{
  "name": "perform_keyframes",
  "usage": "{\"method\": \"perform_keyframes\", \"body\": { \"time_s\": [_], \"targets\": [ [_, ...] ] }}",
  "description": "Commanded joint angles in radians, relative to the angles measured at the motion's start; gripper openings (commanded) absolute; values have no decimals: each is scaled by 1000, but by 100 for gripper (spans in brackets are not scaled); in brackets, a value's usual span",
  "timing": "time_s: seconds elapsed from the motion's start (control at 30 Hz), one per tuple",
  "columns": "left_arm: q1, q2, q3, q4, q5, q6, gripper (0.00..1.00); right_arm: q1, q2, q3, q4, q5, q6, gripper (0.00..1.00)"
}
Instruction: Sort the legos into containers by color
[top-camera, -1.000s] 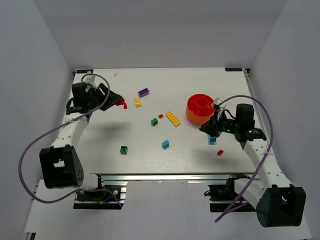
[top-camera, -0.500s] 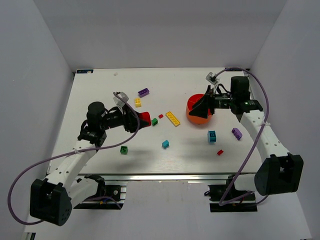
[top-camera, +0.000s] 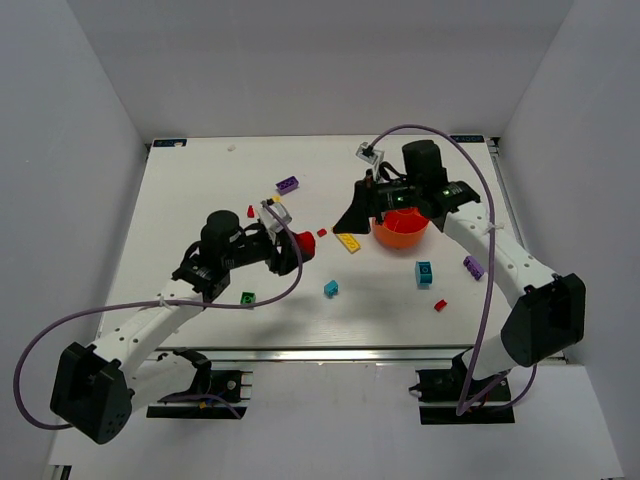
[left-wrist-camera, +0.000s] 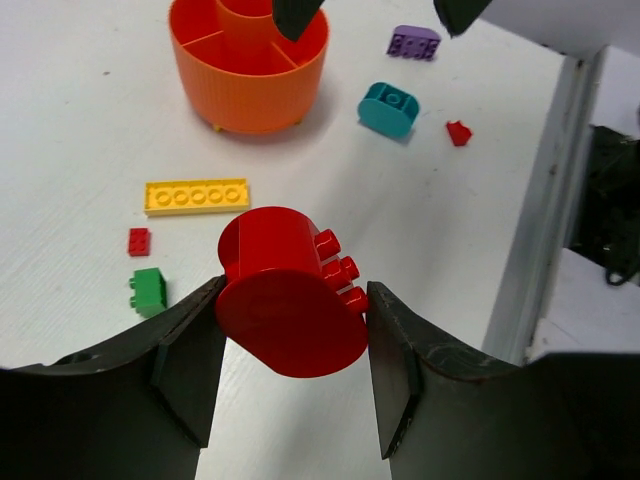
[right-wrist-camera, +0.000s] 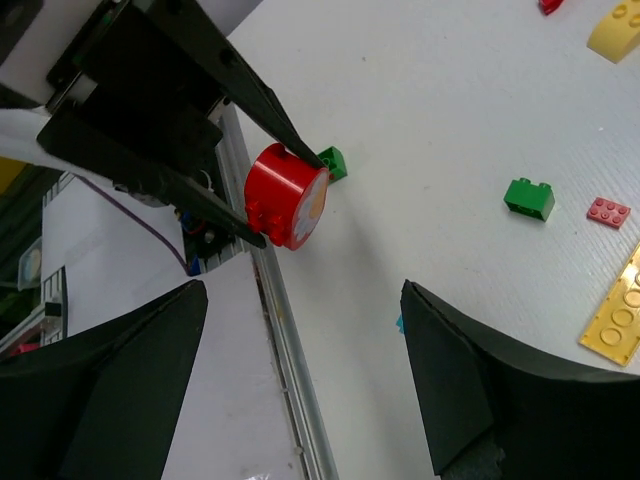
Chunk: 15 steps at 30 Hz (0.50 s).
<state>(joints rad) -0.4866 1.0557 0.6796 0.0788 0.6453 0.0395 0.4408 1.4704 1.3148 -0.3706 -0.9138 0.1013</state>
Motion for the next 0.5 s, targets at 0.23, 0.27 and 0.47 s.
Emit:
{"method": "perform_keyframes", "body": {
  "time_s": [0.23,0.27,0.47],
  "targets": [
    [-98,36,69,-30,-236,106,0,143,73,93,-2,277,98,88],
    [-98,38,74,-33,-243,108,0,150,79,101,-7,280,98,88],
    [-141,53,93,-42,-294,125,0,194,123,136,-13,325,110,86]
  ]
}}
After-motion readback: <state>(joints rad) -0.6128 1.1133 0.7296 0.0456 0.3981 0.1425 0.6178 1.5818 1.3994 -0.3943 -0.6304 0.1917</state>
